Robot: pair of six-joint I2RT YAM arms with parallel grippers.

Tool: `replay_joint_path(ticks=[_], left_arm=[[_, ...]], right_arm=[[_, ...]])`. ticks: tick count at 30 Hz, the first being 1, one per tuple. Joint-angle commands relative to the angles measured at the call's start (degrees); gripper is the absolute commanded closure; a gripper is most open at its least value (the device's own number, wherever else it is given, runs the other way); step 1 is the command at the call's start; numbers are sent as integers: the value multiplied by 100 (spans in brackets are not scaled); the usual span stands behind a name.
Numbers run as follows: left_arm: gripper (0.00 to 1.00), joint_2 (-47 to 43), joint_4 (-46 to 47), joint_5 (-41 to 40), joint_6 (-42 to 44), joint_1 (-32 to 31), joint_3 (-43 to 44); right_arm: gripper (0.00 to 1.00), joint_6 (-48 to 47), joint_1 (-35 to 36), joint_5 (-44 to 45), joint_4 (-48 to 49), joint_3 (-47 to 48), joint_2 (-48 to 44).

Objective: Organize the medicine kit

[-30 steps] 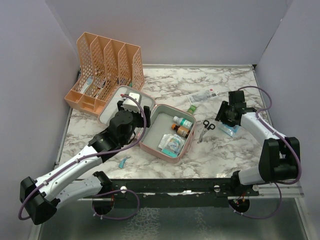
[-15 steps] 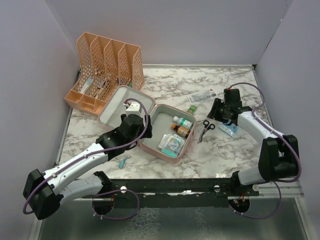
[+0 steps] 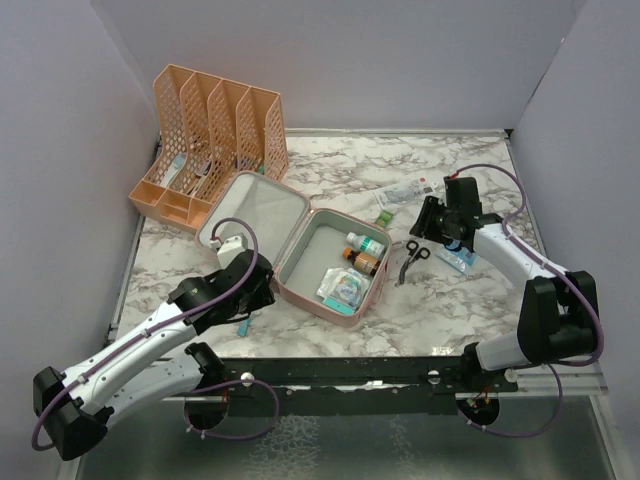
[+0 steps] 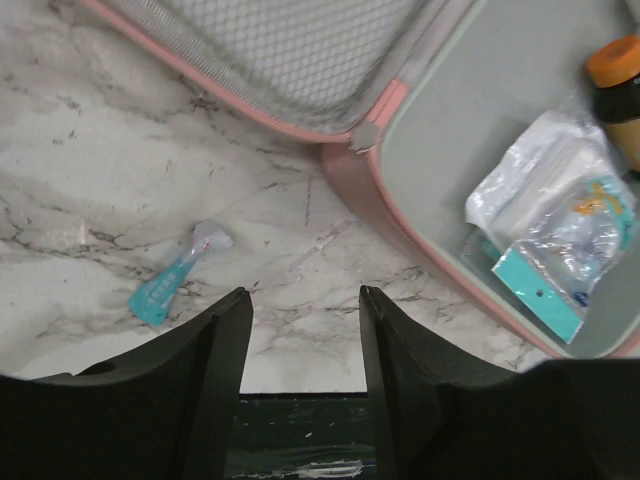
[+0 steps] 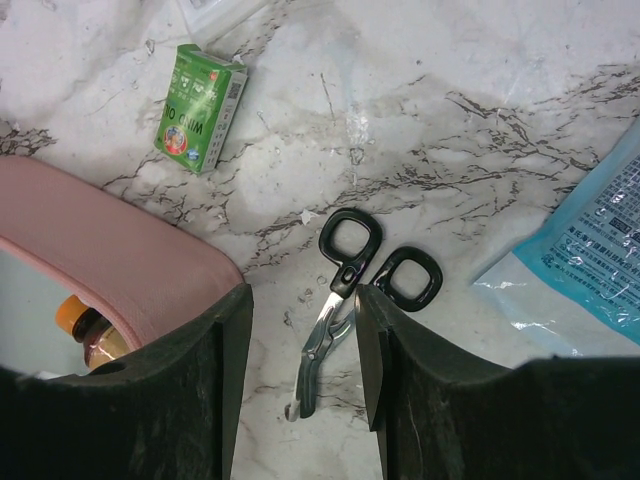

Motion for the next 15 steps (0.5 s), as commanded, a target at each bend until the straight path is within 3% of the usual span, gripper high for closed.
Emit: replay_joint_path(ticks=[1,4,15], left_arm=[[45,53,-542,-36,-761,-6,-468],[32,391,-484,-312,-835,-1,-469],[28,721,479,-492,-868,103,-1353]], right_arm=[[55,33,11,-123,207,-74,-186],[55,34,11,-101,196,-90,-225],[55,41,11,17,130,-178,-349]])
